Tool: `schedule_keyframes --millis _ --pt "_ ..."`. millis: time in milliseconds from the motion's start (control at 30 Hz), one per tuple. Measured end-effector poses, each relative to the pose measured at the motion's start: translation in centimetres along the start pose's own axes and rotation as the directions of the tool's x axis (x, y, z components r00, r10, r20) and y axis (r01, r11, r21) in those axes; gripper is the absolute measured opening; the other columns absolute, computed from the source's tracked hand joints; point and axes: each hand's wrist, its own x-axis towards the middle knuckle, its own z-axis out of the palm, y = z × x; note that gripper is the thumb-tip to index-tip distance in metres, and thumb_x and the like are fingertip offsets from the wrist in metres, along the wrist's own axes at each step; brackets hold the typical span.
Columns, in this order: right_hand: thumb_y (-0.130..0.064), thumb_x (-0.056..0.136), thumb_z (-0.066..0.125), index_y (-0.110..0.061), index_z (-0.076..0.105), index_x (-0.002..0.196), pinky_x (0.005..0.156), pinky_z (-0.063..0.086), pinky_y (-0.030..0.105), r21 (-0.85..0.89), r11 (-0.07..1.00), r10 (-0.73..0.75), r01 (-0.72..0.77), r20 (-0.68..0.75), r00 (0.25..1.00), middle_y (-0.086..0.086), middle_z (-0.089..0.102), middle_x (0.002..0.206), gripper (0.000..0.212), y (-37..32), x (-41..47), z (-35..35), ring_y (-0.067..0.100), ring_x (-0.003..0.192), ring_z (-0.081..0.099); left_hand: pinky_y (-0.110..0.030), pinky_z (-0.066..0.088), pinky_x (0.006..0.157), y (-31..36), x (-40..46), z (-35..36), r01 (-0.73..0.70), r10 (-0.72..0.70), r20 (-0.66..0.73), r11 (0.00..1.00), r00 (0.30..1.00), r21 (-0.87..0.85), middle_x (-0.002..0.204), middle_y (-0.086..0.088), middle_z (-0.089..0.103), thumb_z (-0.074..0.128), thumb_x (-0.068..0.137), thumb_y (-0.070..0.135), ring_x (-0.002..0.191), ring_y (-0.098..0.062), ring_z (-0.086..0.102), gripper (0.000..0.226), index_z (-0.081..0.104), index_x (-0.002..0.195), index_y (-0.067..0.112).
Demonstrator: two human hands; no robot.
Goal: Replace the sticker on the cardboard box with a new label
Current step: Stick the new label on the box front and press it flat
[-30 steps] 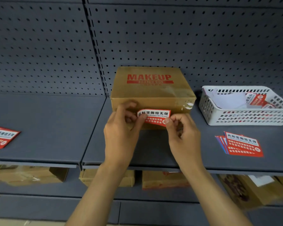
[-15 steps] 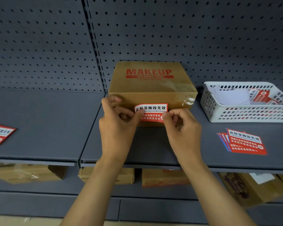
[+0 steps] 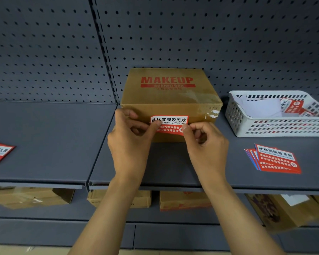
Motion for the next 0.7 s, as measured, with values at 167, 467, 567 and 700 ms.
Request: schedule_keyframes --millis 167,467,567,700 --pt "-0.043 0.085 0.073 -0.027 0.069 0.076 0.056 0.053 0.036 -0.049 0.998 0.025 -0.026 -0.025 0.999 -0.008 0.064 0.072 0.019 -0.3 -0.1 -0.1 0.012 0.061 0.060 -0.031 0.049 0.072 -0.5 0.1 -0.2 -0.095 0.109 -0.053 0.972 0.993 0.217 0.089 0.007 0.058 0.083 0.069 0.053 0.082 -0.013 0.050 0.050 0.052 0.096 0.024" --pt "-0.064 0.084 0.066 -0.017 0.060 0.055 0.044 0.039 0.025 -0.248 0.963 -0.120 0.100 -0.066 0.991 -0.007 0.057 0.049 0.055 -1.9 -0.7 0.5 0.011 0.045 0.053 -0.047 0.038 0.105 -0.7 0.7 -0.3 -0.254 0.256 0.022 0.942 0.966 0.219 0.140 -0.008 0.041 0.082 0.072 0.050 0.130 -0.021 0.042 0.070 0.054 0.129 0.021" --pt "-0.072 0.084 0.060 -0.017 0.061 0.052 0.042 0.039 0.027 -0.329 0.935 -0.160 0.130 -0.064 0.985 -0.004 0.057 0.044 0.063 -2.4 -0.1 1.3 0.016 0.041 0.053 -0.049 0.030 0.109 -0.7 1.1 -0.1 -0.256 0.258 0.033 0.923 0.966 0.287 0.142 -0.003 0.043 0.077 0.075 0.055 0.133 -0.017 0.043 0.061 0.056 0.126 0.028" --pt "-0.077 0.081 0.058 -0.015 0.058 0.052 0.043 0.038 0.031 -0.367 0.923 -0.148 0.112 -0.071 0.986 0.000 0.055 0.043 0.068 -1.9 1.0 1.2 0.021 0.042 0.051 -0.039 0.028 0.104 -0.8 2.0 -0.8 -0.261 0.266 0.028 0.912 0.963 0.317 0.134 0.001 0.049 0.076 0.077 0.056 0.125 -0.015 0.048 0.051 0.062 0.120 0.032"
